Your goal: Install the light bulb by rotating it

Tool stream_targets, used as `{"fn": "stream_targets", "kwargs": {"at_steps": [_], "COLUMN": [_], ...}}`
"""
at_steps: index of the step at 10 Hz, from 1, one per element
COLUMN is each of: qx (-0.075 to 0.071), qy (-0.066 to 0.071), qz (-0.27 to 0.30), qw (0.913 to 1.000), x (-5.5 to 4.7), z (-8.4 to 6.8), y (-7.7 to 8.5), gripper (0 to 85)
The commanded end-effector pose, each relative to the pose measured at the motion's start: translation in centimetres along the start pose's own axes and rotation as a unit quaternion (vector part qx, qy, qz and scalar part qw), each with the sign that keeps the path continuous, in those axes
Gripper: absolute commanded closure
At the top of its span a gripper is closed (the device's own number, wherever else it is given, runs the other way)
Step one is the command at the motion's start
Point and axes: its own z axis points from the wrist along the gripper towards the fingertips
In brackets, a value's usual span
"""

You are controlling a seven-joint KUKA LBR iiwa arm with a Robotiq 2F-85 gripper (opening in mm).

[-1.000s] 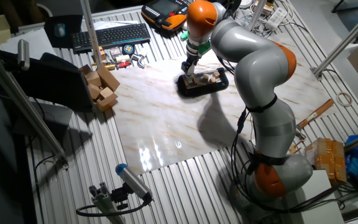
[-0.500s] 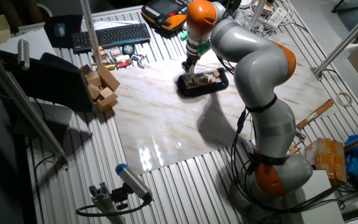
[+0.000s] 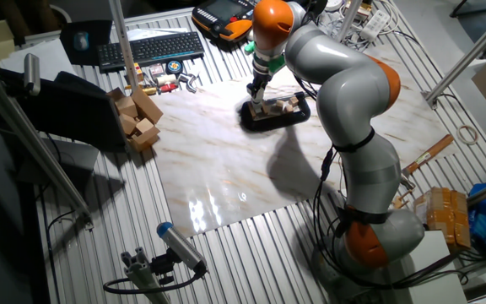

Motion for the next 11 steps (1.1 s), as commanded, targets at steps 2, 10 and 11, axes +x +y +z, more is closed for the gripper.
{"fn": "stream_targets", "kwargs": {"at_steps": [2, 10, 11], "qx": [0.004, 0.011, 0.010], "qy": [-0.005, -0.009, -0.009], "qz": [0.001, 0.096, 0.106], "qw": [1.0000, 0.9953, 0.9942], "x": [0.03, 0.15, 0.16], "z": [-0.05, 0.04, 0.05], "y": [0.02, 0.06, 0.08], "gripper": [85.0, 85.0, 85.0]}}
